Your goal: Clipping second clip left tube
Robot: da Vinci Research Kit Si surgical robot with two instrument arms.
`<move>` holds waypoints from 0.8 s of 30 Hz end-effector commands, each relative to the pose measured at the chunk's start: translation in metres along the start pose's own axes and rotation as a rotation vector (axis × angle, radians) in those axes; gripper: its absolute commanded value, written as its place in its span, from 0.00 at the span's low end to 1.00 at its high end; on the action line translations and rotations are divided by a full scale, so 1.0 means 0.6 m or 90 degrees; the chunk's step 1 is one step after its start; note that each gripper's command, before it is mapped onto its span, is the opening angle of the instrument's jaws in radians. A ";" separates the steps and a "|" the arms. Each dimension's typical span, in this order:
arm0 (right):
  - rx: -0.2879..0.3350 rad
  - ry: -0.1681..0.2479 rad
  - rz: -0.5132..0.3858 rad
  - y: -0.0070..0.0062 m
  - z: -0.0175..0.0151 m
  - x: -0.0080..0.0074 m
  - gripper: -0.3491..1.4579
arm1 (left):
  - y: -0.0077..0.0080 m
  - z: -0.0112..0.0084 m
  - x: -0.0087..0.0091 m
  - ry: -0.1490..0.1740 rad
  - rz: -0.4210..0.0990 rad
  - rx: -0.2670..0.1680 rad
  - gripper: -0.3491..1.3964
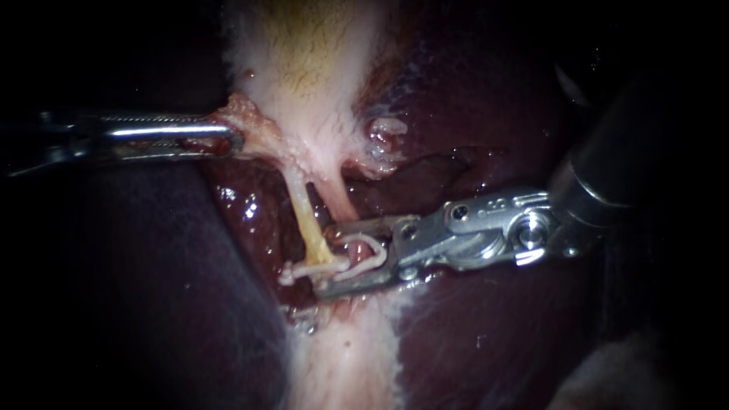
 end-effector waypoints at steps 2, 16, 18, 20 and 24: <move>-0.001 0.001 0.000 0.0008 0.0001 -0.0001 0.47 | 0.0001 0.0000 0.0000 0.000 0.000 0.000 0.00; 0.033 0.045 0.022 0.0019 0.0068 0.0017 0.47 | 0.0003 0.0005 -0.0001 0.000 0.000 0.000 0.00; 0.042 0.053 0.020 0.0016 0.0073 0.0018 0.47 | 0.0003 0.0006 -0.0001 0.000 0.000 0.000 0.00; 0.052 0.061 0.018 0.0011 0.0077 0.0021 0.47 | 0.0003 0.0007 0.0000 0.000 0.000 -0.002 0.00; 0.075 0.084 0.027 0.0002 0.0077 0.0029 0.47 | 0.0003 0.0008 -0.0001 0.000 0.000 -0.002 0.00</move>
